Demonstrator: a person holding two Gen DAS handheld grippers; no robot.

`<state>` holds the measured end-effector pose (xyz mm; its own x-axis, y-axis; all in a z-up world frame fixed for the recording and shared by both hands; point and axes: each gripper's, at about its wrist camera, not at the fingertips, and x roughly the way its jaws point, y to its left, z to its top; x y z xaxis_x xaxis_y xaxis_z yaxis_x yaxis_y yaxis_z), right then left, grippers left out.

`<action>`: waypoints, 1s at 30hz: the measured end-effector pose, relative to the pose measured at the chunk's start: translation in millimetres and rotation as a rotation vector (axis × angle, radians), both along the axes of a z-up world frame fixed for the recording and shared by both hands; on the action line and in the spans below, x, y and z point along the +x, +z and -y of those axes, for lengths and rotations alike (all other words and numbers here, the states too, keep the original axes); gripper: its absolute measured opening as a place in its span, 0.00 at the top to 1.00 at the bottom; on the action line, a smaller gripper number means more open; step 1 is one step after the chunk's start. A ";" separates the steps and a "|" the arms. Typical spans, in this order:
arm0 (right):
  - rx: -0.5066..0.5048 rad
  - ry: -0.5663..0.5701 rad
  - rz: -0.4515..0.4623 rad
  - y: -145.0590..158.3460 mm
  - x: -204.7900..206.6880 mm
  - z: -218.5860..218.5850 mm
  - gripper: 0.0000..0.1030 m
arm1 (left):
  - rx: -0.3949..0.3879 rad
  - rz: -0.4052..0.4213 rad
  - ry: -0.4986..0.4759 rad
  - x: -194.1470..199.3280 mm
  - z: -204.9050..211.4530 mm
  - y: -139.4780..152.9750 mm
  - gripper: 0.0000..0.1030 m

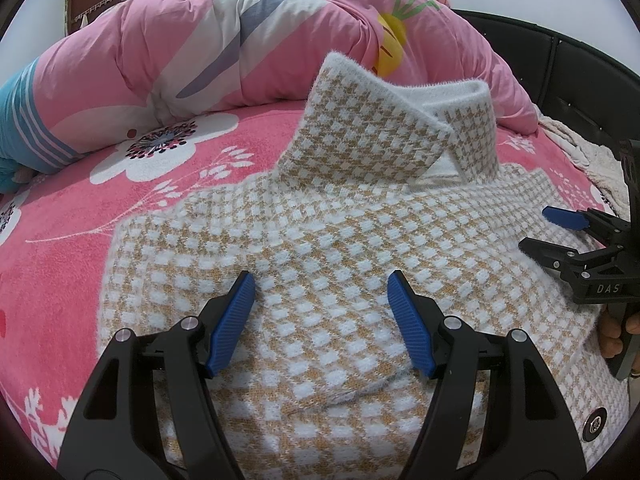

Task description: Fold large clothes

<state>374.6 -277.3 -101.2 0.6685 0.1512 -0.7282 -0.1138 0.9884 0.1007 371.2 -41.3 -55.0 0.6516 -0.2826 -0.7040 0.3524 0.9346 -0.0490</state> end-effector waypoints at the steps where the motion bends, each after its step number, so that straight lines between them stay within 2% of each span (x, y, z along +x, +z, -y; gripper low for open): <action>1: 0.000 0.000 0.000 0.1 -0.3 0.2 0.12 | 0.001 0.000 0.000 0.2 -0.4 0.2 0.36; 21: 0.012 0.001 -0.003 1.1 1.4 1.2 0.12 | -0.011 -0.002 -0.003 0.0 -1.2 0.9 0.36; 24: 0.019 0.012 -0.014 12.1 0.7 3.8 0.12 | -0.032 -0.009 0.013 -1.8 -5.6 14.5 0.35; 27: 0.052 0.032 0.014 35.8 -16.4 0.7 0.12 | -0.086 0.006 0.012 -15.2 -11.4 34.0 0.29; 29: 0.088 0.054 0.014 44.7 -28.4 -3.2 0.12 | -0.078 -0.009 0.012 -24.2 -11.7 38.0 0.27; 30: 0.087 0.058 -0.001 43.2 -33.7 -5.9 0.12 | -0.057 -0.044 0.017 -26.0 -10.9 33.3 0.27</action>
<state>340.9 -271.3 -57.9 0.6558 0.2529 -0.7113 -0.1708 0.9675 0.1865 345.2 -30.4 -21.8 0.6254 -0.3123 -0.7151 0.3331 0.9356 -0.1172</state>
